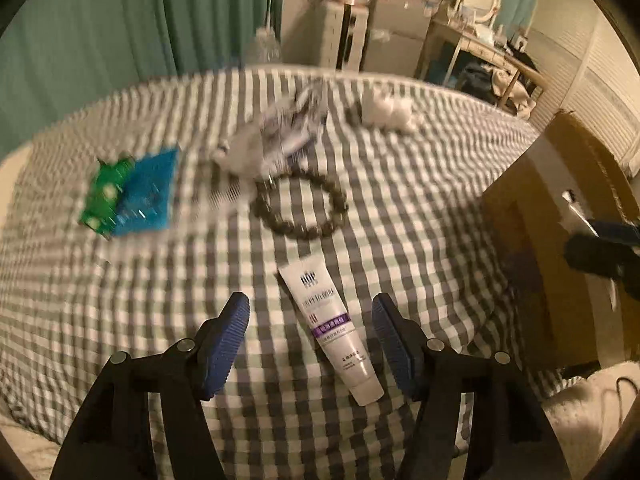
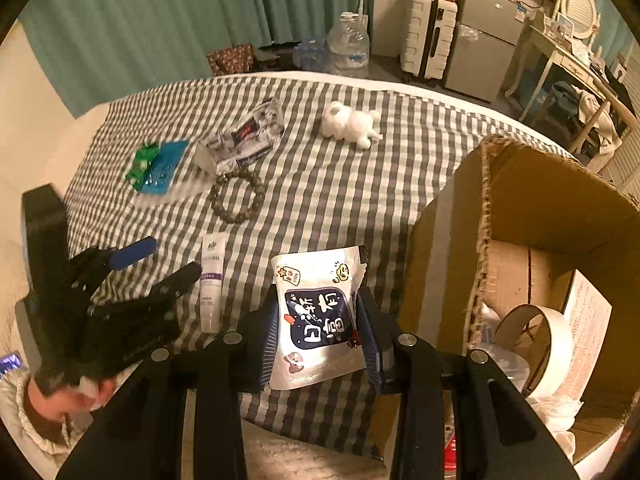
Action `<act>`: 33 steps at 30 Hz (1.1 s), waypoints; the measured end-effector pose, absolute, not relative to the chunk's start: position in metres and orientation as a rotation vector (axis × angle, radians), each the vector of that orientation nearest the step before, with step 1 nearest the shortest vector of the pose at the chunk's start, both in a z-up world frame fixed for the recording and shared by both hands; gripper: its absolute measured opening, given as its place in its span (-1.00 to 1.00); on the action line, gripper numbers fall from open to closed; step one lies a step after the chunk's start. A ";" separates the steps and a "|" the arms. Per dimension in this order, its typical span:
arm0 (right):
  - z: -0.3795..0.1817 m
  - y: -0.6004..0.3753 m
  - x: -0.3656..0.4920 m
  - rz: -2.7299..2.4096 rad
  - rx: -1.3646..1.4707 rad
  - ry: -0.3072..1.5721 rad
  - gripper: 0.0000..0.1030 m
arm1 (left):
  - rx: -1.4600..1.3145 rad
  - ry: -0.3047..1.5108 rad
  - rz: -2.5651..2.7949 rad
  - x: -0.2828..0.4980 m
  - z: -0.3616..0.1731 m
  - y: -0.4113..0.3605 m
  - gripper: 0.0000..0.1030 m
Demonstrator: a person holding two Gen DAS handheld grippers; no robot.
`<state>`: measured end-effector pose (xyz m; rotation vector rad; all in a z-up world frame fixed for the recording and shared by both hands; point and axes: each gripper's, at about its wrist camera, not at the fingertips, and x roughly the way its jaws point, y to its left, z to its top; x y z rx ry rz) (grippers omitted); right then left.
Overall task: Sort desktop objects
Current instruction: 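Carry tube and sachet into the cardboard box and open both tools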
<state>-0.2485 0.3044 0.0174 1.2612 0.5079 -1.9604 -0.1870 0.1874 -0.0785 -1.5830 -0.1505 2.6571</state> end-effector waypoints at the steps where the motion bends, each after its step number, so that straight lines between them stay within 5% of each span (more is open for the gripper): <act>1: 0.016 0.303 -0.248 -1.957 1.261 0.514 -0.31 | -1.631 -0.140 2.616 -0.192 -0.087 0.190 0.29; 3: 0.014 0.301 -0.245 -1.953 1.260 0.526 -0.31 | -1.711 -0.102 2.521 -0.200 -0.106 0.200 0.28; 7: 0.017 0.304 -0.244 -1.967 1.250 0.532 -0.31 | -1.817 -0.039 2.455 -0.202 -0.121 0.210 -0.46; 8: 0.019 0.305 -0.245 -1.971 1.248 0.528 -0.31 | -1.805 -0.050 2.454 -0.201 -0.119 0.209 -0.50; 18: 0.073 0.352 -0.284 -2.104 1.244 0.418 -0.30 | -1.278 0.038 2.633 -0.155 0.000 0.249 -0.49; 23: 0.088 0.404 -0.325 -2.247 1.309 0.296 -0.30 | -1.145 -0.233 2.401 -0.156 0.057 0.312 -0.49; 27: 0.092 0.441 -0.348 -2.375 1.351 0.282 -0.29 | -1.168 -0.100 2.349 -0.160 0.062 0.384 -0.49; 30: 0.094 0.460 -0.359 -2.408 1.369 0.230 -0.16 | -1.218 -0.155 2.297 -0.161 0.048 0.407 -0.32; 32: 0.092 0.473 -0.367 -2.414 1.384 0.129 0.43 | -1.230 -0.112 2.292 -0.157 0.041 0.419 0.42; 33: 0.093 0.476 -0.369 -2.420 1.385 0.102 0.50 | -1.227 -0.085 2.311 -0.154 0.040 0.421 0.67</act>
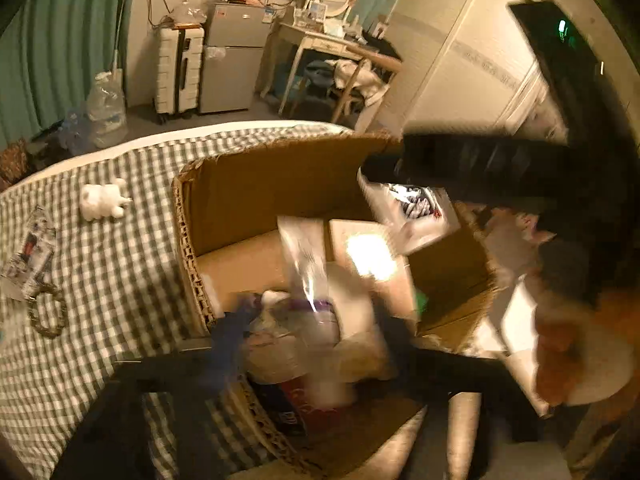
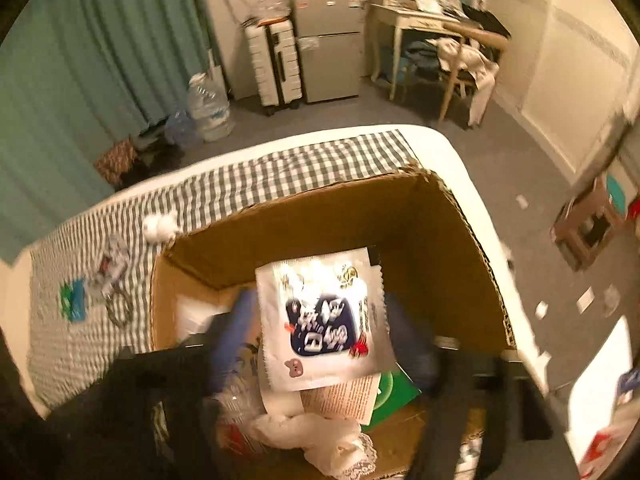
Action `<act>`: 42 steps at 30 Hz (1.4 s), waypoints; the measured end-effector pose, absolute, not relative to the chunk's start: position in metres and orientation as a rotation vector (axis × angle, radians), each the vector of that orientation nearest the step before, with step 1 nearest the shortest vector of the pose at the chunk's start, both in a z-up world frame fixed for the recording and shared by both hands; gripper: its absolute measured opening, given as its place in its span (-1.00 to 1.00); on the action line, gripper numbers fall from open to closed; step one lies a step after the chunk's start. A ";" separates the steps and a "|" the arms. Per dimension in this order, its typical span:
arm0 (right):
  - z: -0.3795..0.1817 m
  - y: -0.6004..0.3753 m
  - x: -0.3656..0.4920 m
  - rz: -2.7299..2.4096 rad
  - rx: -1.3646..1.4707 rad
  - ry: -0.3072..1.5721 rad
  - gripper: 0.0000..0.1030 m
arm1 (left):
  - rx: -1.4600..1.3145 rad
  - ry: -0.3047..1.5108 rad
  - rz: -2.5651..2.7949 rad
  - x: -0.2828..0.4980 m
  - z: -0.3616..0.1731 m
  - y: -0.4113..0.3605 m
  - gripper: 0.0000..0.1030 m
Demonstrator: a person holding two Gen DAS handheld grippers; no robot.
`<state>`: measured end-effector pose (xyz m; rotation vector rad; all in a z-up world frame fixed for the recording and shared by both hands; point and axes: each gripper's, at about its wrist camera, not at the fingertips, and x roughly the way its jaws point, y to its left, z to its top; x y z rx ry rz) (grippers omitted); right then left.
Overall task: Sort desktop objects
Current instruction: 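Carry tube and sachet into the cardboard box and open both tools, then grasp the green snack packet with left tool while right tool grasps white-navy pouch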
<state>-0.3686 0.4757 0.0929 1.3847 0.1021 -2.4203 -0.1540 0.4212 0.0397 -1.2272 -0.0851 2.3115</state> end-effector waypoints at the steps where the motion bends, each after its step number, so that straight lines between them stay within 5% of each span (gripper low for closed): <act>1: 0.092 0.480 -0.371 -2.429 1.386 0.064 0.51 | -1.211 -0.086 2.301 -0.154 0.040 0.417 0.67; 7: 0.089 0.478 -0.366 -2.416 1.358 0.035 0.51 | -1.178 -0.151 2.377 -0.151 0.054 0.384 0.85; 18: 0.111 0.401 -0.311 -2.301 1.134 0.136 0.51 | -1.149 -0.093 2.910 -0.171 0.085 0.195 1.00; 25: 0.099 0.315 -0.264 -2.181 1.033 0.206 0.54 | -1.406 -0.226 3.179 -0.179 -0.003 0.079 1.00; 32: 0.028 0.204 -0.247 -2.062 1.143 0.292 0.54 | -1.485 -0.072 3.224 -0.187 -0.060 0.042 1.00; 39: -0.033 0.123 -0.297 -2.033 1.433 -0.074 0.54 | -1.350 -0.301 3.192 -0.208 -0.075 0.007 1.00; 42: -0.055 0.104 -0.307 -2.090 1.496 -0.035 0.54 | -1.334 -0.326 3.173 -0.216 -0.089 -0.001 1.00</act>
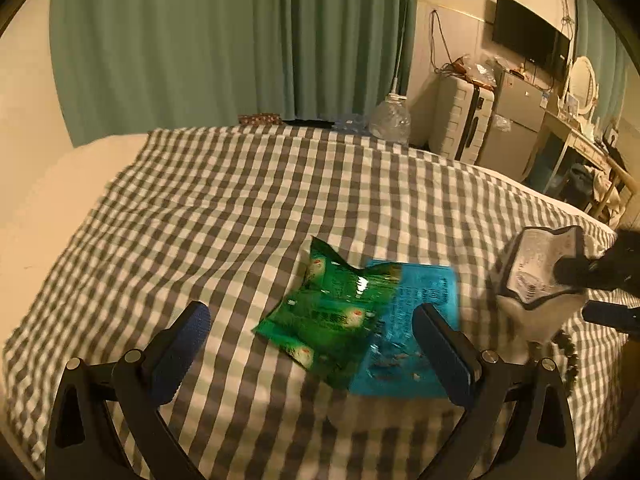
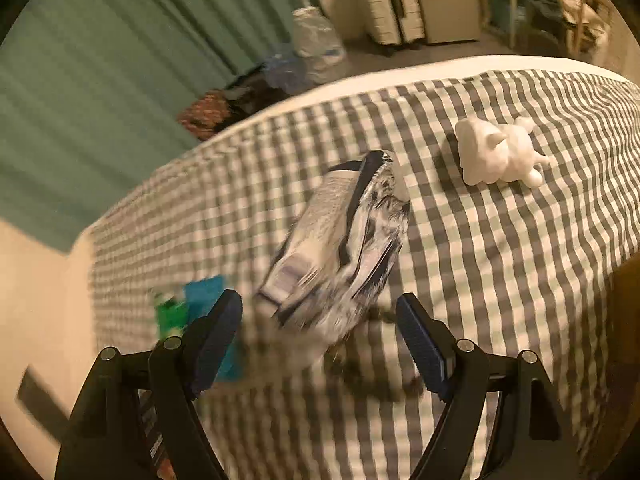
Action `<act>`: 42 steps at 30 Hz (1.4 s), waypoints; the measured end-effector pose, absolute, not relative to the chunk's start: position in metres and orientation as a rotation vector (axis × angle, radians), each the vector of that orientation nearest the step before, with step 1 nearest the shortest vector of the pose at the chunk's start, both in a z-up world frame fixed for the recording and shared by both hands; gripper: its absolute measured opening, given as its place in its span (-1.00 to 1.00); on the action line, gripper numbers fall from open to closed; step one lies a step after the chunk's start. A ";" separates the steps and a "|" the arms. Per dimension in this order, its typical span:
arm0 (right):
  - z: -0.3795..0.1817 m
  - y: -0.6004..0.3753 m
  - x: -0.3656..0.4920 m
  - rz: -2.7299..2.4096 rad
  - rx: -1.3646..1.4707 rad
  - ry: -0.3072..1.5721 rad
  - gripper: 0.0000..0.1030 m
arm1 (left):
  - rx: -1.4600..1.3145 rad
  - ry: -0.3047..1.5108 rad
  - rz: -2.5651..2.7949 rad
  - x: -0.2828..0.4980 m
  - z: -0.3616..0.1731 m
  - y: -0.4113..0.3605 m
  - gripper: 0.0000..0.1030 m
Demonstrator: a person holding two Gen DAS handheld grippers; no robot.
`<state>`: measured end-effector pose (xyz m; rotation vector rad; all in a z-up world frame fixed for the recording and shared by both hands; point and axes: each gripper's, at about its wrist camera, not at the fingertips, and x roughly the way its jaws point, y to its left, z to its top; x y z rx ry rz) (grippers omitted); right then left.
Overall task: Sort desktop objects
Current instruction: 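Grasp the green snack packet with left tool while right tool grasps white-navy pouch, then carry green packet and pouch into the cardboard box and open both tools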
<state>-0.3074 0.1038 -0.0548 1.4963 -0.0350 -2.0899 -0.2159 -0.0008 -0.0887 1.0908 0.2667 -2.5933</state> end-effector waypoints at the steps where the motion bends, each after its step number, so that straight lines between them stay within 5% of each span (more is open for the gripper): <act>1: -0.061 0.098 -0.309 -2.108 1.500 0.013 0.54 | 1.095 0.297 -2.602 -0.218 -0.095 -0.006 1.00; 3: -0.071 0.093 -0.309 -2.127 1.489 0.081 0.37 | 1.116 0.334 -2.595 -0.224 -0.107 -0.014 1.00; 5: -0.078 0.093 -0.305 -2.115 1.477 0.138 -0.09 | 1.131 0.370 -2.585 -0.232 -0.116 -0.024 1.00; 9: -0.080 0.109 -0.281 -2.148 1.311 0.219 -0.34 | 1.161 0.428 -2.573 -0.238 -0.122 -0.033 0.96; 11: -0.081 0.114 -0.274 -2.172 1.276 0.244 -0.43 | 1.163 0.422 -2.629 -0.233 -0.121 -0.028 0.64; 13: -0.081 0.120 -0.269 -2.166 1.266 0.233 -0.51 | 1.171 0.331 -2.668 -0.231 -0.118 -0.018 0.08; 16: -0.078 0.131 -0.262 -2.165 1.262 0.206 -0.60 | 1.171 0.275 -2.728 -0.223 -0.110 -0.005 -0.23; 26: -0.022 0.184 -0.252 -2.165 1.244 0.187 -0.68 | 1.017 0.245 -2.850 -0.160 -0.054 0.023 -0.28; 33: 0.038 0.233 -0.249 -2.106 1.289 0.187 -0.68 | 1.028 0.535 -2.854 -0.113 0.000 0.028 -0.28; 42: 0.120 0.332 -0.217 -2.144 1.203 0.210 -0.69 | 1.054 0.478 -3.097 -0.098 0.083 0.148 -0.27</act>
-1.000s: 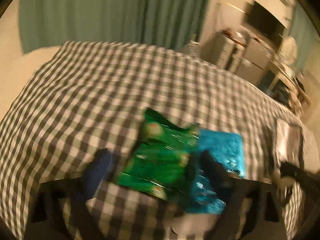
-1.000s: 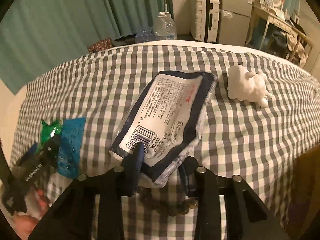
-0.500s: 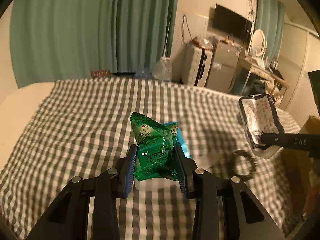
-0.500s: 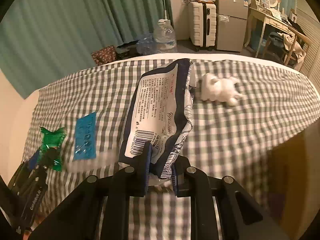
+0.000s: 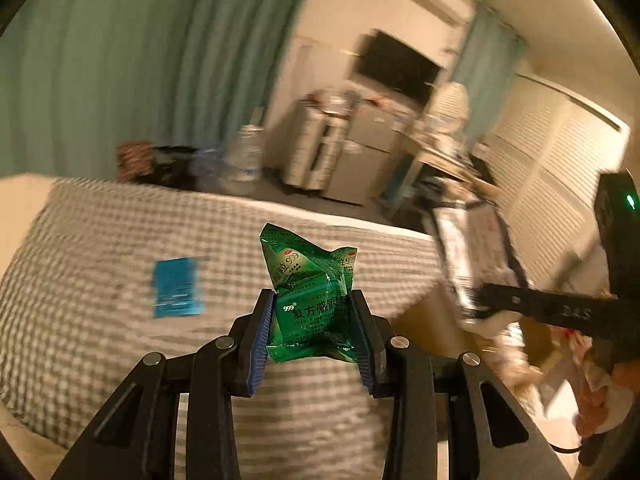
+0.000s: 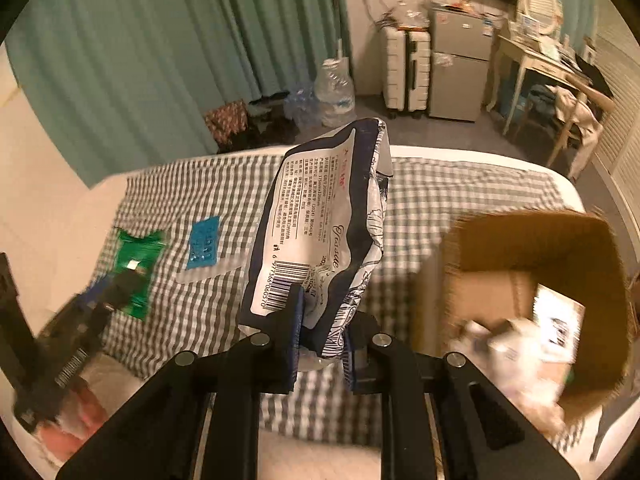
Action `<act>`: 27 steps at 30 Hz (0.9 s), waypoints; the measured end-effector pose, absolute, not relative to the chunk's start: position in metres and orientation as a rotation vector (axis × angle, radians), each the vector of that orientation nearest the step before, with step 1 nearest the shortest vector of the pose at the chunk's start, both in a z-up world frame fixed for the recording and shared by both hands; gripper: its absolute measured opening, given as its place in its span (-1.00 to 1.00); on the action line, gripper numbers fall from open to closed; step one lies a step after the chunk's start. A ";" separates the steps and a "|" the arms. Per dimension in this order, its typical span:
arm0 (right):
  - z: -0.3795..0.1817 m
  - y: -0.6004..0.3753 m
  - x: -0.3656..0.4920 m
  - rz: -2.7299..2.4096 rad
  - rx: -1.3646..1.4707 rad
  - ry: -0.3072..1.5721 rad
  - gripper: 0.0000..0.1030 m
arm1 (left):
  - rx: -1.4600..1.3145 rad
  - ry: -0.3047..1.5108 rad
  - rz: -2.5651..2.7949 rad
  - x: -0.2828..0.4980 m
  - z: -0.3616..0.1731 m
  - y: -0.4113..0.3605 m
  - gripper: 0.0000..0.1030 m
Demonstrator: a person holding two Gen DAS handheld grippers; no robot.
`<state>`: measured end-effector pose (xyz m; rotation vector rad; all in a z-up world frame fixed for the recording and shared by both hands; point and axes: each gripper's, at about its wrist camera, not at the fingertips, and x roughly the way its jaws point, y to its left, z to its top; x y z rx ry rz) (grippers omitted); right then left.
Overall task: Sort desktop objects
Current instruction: 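Carry green packet and pouch into the cardboard box and open both tools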
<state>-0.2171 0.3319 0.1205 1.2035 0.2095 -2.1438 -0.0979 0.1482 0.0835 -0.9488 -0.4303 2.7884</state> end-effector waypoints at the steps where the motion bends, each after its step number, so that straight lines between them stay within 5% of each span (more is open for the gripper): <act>1: 0.124 0.344 -0.219 -2.166 1.217 0.211 -0.69 | -0.950 -0.401 2.738 -0.099 0.092 0.174 -0.27; 9: 0.150 0.450 -0.250 -2.355 1.269 0.063 -0.69 | -0.941 -0.276 2.551 -0.104 0.124 0.313 -0.27; 17: 0.120 0.512 -0.294 -2.398 1.397 -0.122 -0.63 | -1.032 -0.224 2.524 -0.145 0.096 0.386 -0.22; 18: 0.117 0.517 -0.300 -2.415 1.400 -0.148 -0.57 | -1.039 -0.223 2.522 -0.149 0.091 0.385 -0.14; 20: 0.115 0.521 -0.311 -2.409 1.402 -0.201 0.16 | -1.064 -0.222 2.515 -0.158 0.086 0.393 0.38; 21: 0.114 0.524 -0.314 -2.417 1.396 -0.225 0.31 | -1.074 -0.222 2.525 -0.161 0.083 0.393 0.76; 27: 0.105 0.528 -0.319 -2.451 1.370 -0.229 0.35 | -1.082 -0.205 2.599 -0.170 0.078 0.369 0.84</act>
